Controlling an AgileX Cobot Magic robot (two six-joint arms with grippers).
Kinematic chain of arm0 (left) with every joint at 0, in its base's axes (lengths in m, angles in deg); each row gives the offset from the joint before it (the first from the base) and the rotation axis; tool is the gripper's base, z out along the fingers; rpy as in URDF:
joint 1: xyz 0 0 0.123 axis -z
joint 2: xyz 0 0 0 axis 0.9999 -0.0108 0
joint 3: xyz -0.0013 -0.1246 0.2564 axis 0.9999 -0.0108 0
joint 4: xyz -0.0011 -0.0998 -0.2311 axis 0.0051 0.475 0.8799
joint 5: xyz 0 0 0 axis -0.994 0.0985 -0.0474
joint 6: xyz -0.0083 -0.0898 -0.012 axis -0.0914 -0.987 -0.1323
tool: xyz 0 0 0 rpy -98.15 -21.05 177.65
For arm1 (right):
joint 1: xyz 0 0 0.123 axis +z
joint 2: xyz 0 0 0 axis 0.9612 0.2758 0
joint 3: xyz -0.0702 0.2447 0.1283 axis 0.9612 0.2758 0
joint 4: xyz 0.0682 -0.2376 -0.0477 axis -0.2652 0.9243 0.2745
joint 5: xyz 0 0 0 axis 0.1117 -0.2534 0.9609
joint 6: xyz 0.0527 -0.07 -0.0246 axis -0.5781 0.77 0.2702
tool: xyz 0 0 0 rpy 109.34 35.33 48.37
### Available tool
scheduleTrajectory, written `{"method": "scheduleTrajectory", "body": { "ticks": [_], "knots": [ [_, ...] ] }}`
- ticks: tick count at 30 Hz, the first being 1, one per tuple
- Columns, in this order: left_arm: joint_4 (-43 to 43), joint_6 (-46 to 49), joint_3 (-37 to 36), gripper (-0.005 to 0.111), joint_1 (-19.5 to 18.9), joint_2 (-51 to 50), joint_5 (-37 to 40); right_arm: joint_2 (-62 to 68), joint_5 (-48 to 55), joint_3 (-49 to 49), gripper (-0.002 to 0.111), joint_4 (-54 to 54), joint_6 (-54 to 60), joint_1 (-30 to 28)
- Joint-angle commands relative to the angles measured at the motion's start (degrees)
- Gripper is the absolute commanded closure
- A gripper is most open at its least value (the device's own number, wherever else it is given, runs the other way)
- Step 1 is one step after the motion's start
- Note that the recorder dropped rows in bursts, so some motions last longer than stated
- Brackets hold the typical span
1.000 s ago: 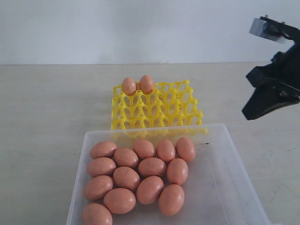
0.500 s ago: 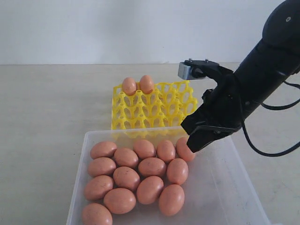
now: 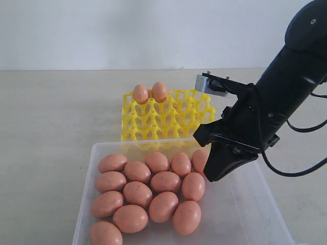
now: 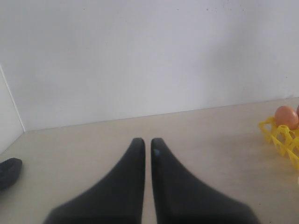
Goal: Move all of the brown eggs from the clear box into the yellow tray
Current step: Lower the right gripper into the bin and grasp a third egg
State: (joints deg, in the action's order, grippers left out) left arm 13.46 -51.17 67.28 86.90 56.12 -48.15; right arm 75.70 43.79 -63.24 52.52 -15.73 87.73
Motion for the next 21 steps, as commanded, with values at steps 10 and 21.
{"method": "scheduleTrajectory", "body": {
  "ticks": [10, 21],
  "knots": [
    [0.16, 0.16, -0.21, 0.103, 0.37, 0.17, -0.09, 1.84, -13.7, 0.1, 0.035, -6.29, -3.92, 0.04],
    [0.16, 0.16, -0.21, 0.103, 0.37, 0.17, 0.03, 11.17, -25.32, 0.1, 0.037, -4.36, 4.13, 0.04]
  ]
}}
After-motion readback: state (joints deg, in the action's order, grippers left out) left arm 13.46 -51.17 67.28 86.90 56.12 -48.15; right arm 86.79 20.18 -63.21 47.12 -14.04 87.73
